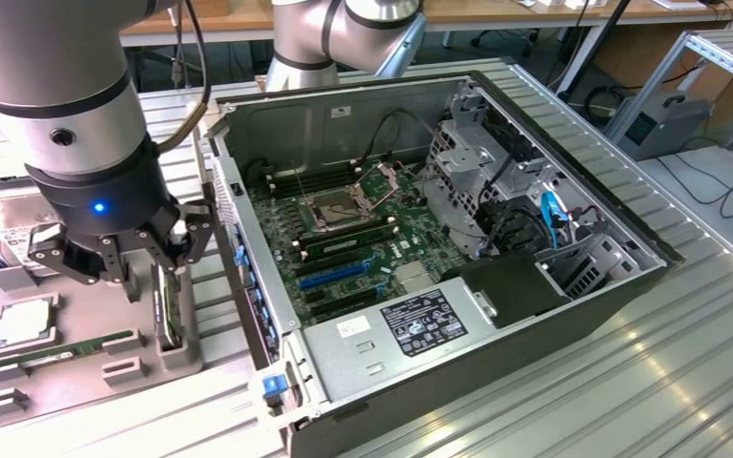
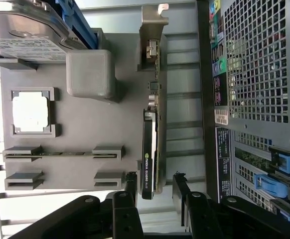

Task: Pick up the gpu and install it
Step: 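Pick up the gpu and move the gpu toward the slot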

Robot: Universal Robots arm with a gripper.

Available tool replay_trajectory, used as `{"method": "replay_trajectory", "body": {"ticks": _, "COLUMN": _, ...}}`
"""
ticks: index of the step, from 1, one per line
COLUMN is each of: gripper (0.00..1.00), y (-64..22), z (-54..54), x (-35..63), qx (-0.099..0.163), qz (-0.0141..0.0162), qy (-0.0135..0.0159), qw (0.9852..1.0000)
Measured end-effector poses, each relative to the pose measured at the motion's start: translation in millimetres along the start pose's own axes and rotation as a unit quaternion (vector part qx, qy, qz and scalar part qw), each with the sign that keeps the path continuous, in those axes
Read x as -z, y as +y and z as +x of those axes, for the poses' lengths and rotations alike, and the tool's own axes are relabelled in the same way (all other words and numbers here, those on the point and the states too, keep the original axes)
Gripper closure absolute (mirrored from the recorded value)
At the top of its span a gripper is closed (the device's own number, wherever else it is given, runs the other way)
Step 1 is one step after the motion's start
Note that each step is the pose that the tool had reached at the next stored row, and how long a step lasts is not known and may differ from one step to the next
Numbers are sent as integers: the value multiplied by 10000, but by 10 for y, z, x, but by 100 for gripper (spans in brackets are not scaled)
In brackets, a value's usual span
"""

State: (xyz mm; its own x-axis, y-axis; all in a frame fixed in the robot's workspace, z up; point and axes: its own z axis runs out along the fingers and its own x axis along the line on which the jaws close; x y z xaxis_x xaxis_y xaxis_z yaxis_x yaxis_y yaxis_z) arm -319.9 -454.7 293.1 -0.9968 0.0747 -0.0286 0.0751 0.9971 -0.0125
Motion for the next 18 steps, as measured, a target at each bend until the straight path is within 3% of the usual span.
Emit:
{"method": "replay_trajectory", "body": {"ticks": 4, "gripper": 58, "y": 13, "z": -26, "x": -10, "qx": 3, "qz": 77, "qy": -6, "qw": 10000}}
{"method": "replay_trajectory", "body": {"ticks": 9, "gripper": 58, "y": 35, "z": -43, "x": -18, "qx": 3, "qz": 144, "qy": -11, "qw": 9999}}
{"method": "replay_trajectory", "body": {"ticks": 13, "gripper": 58, "y": 101, "z": -40, "x": -26, "qx": 5, "qz": 201, "qy": -16, "qw": 9998}}
{"method": "replay_trajectory", "body": {"ticks": 18, "gripper": 58, "y": 164, "z": -34, "x": -55, "qx": 6, "qz": 217, "qy": -17, "qw": 9998}}
